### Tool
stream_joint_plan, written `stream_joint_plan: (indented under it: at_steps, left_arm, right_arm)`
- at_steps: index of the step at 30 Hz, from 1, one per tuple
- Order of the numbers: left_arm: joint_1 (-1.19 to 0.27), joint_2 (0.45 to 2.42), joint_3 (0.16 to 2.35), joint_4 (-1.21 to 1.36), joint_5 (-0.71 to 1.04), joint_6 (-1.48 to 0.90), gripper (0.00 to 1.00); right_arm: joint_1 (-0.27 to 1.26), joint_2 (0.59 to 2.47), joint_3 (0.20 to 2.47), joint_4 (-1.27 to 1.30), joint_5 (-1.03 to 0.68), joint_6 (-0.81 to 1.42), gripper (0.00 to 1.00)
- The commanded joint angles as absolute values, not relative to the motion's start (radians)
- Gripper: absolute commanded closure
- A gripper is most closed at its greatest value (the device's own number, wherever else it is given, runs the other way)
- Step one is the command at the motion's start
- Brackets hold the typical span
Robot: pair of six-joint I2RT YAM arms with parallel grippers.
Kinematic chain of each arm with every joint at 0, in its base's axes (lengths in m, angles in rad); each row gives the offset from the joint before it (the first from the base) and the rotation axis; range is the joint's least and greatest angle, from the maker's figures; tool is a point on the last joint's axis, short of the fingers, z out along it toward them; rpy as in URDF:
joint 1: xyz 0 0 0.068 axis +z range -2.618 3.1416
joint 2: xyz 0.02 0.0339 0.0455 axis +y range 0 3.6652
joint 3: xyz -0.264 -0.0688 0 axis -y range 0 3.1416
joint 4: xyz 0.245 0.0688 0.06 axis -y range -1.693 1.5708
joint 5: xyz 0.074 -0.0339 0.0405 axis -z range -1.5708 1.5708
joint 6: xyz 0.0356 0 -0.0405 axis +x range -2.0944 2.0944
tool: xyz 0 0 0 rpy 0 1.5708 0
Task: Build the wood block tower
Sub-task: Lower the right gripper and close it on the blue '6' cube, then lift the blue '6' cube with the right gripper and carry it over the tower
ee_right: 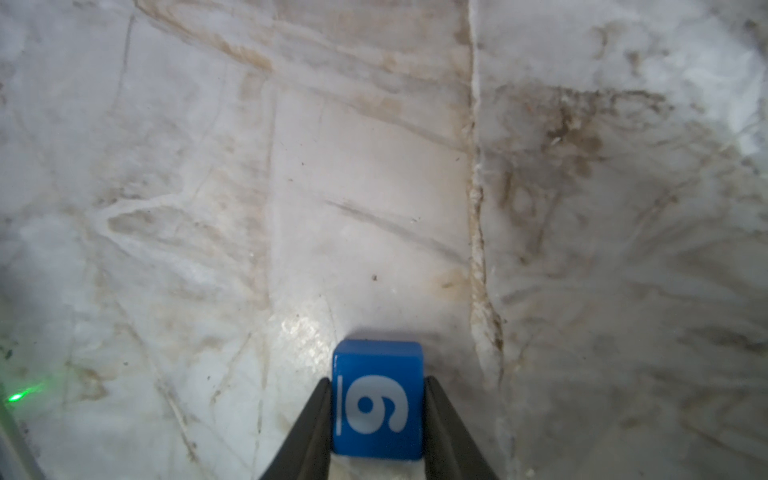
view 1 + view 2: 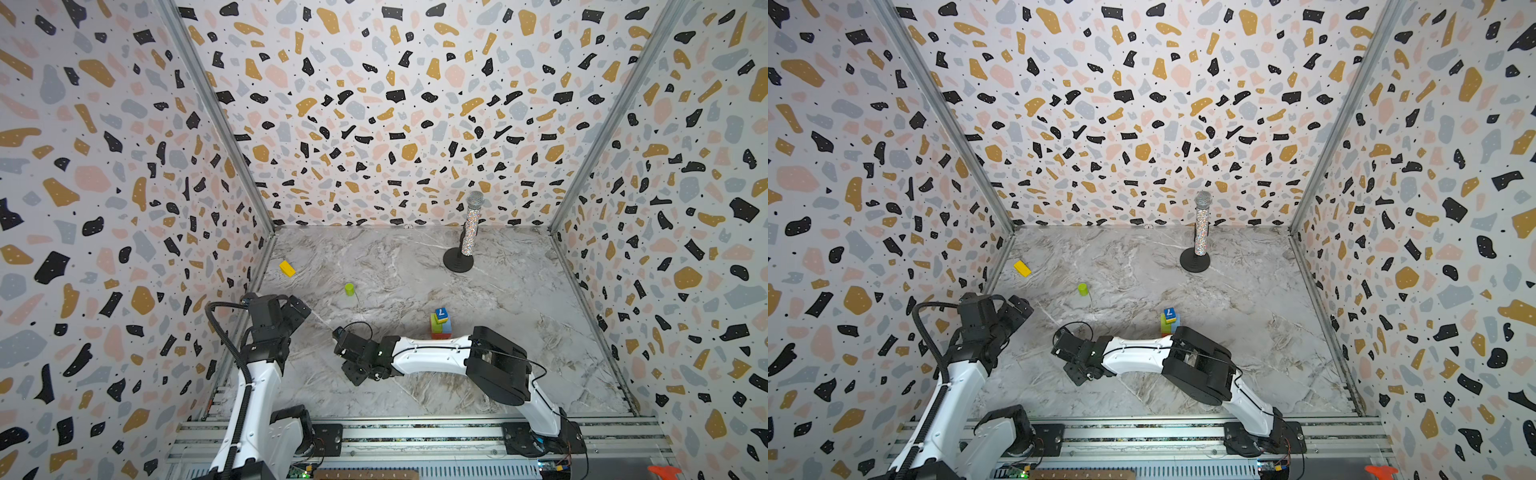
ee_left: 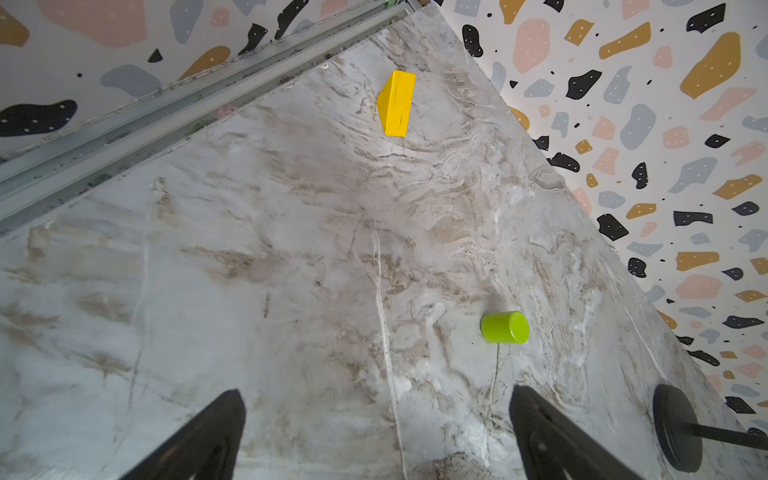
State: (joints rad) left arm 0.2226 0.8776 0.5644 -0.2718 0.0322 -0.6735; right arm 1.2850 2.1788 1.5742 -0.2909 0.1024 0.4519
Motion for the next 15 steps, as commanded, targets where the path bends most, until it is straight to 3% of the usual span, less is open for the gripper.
stream_joint_plan:
  at_steps: [1, 11, 15]
  left_arm:
    - [0.229, 0.889, 0.555, -0.211, 0.095, -0.661, 0.00]
    - [0.197, 0.892, 0.541, -0.148, 0.179, -0.624, 0.00]
    - [0.086, 0.877, 0.551, -0.146, 0.086, -0.632, 0.00]
  right_arm:
    - [1.283, 2.115, 1.546, -0.340, 0.136, 0.454, 0.67]
    - [1.194, 1.934, 1.452, -0.358, 0.138, 0.454, 0.69]
    - [1.140, 1.839, 1.428, -0.388, 0.149, 0.447, 0.68]
